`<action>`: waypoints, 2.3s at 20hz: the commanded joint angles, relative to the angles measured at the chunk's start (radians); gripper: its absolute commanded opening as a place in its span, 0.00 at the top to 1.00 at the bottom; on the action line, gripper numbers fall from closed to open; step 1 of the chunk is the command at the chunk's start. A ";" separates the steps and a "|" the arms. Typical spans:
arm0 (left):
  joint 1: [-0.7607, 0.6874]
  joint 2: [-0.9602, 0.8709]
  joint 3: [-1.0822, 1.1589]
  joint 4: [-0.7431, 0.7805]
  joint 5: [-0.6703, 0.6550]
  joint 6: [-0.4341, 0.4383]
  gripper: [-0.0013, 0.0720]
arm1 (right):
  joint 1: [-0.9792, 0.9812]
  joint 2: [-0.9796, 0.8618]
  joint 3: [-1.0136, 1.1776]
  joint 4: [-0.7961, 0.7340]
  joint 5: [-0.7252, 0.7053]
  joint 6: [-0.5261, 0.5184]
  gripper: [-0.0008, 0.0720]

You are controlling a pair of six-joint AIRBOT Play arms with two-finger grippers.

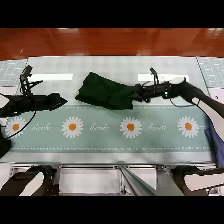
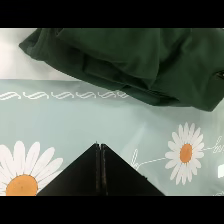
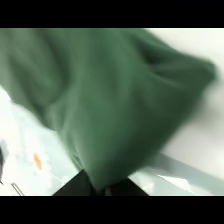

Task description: Fold the shirts.

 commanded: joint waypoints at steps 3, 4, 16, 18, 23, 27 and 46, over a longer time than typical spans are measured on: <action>0.000 0.000 0.000 0.000 0.008 0.000 0.96 | 0.070 -0.005 0.395 -0.339 0.184 0.211 0.96; 0.000 0.000 0.000 0.000 0.013 0.000 0.96 | 0.070 -0.005 0.475 -0.388 0.219 0.247 0.96; 0.000 0.000 0.000 0.000 0.014 0.000 0.95 | -0.393 0.150 0.960 -0.581 0.529 0.407 0.96; 0.000 0.000 0.000 0.000 0.014 0.000 0.96 | -0.532 0.187 0.960 -0.578 0.566 0.406 0.96; 0.058 0.000 0.016 0.000 0.018 0.000 0.95 | -0.898 0.218 0.959 -0.435 0.624 0.389 0.96; 0.147 0.000 0.037 -0.021 0.024 0.000 0.95 | -1.107 0.218 0.898 -0.414 0.679 0.346 0.96; 0.170 -0.001 0.036 -0.034 0.397 0.001 0.95 | -1.557 0.597 0.134 -0.931 0.845 0.336 0.96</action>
